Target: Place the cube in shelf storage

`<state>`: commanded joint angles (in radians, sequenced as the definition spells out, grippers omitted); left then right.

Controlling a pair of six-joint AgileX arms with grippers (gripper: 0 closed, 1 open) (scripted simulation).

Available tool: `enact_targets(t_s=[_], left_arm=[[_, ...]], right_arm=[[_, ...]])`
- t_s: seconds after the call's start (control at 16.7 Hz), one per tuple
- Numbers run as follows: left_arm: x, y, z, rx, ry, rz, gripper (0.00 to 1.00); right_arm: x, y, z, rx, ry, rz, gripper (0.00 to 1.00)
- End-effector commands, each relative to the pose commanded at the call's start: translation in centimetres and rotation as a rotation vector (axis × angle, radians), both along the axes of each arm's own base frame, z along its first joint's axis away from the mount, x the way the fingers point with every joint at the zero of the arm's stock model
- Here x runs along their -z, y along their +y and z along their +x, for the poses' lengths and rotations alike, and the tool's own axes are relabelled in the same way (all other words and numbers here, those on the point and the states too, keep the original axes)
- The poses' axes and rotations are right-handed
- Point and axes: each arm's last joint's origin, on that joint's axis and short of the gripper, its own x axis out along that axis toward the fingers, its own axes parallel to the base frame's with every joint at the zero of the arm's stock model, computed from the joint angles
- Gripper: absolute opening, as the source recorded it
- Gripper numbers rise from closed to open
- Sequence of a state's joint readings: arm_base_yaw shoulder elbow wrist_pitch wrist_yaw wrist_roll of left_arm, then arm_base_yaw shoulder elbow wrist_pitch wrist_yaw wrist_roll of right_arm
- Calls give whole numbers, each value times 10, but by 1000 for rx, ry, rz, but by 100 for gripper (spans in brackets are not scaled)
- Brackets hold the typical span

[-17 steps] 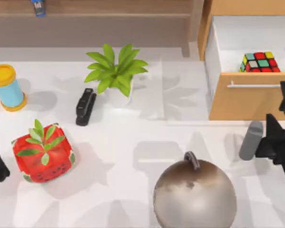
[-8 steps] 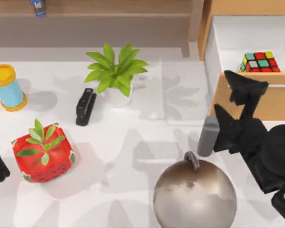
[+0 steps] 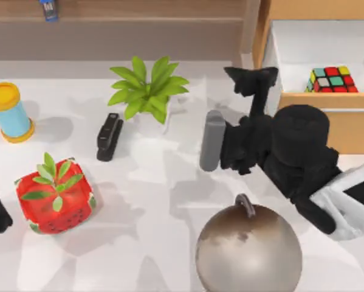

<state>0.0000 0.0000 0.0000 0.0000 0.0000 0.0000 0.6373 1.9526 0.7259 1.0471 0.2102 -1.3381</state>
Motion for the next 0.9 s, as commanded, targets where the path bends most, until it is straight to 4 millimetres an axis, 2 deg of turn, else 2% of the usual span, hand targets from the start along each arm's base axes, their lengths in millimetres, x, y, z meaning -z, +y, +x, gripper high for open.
enact_targets(t_s=[0.24,0.48,0.72,0.9], left_arm=[[0,0,0,0,0,0,100],[0,0,0,0,0,0,100],[0,0,0,0,0,0,100],[0,0,0,0,0,0,100]], right_arm=[[-15,27,31,11,248,42,100],[-41,33,69,139,554,114,100],[-79,13,107,381,845,239,100],[-112,-21,135,616,1011,380,100]])
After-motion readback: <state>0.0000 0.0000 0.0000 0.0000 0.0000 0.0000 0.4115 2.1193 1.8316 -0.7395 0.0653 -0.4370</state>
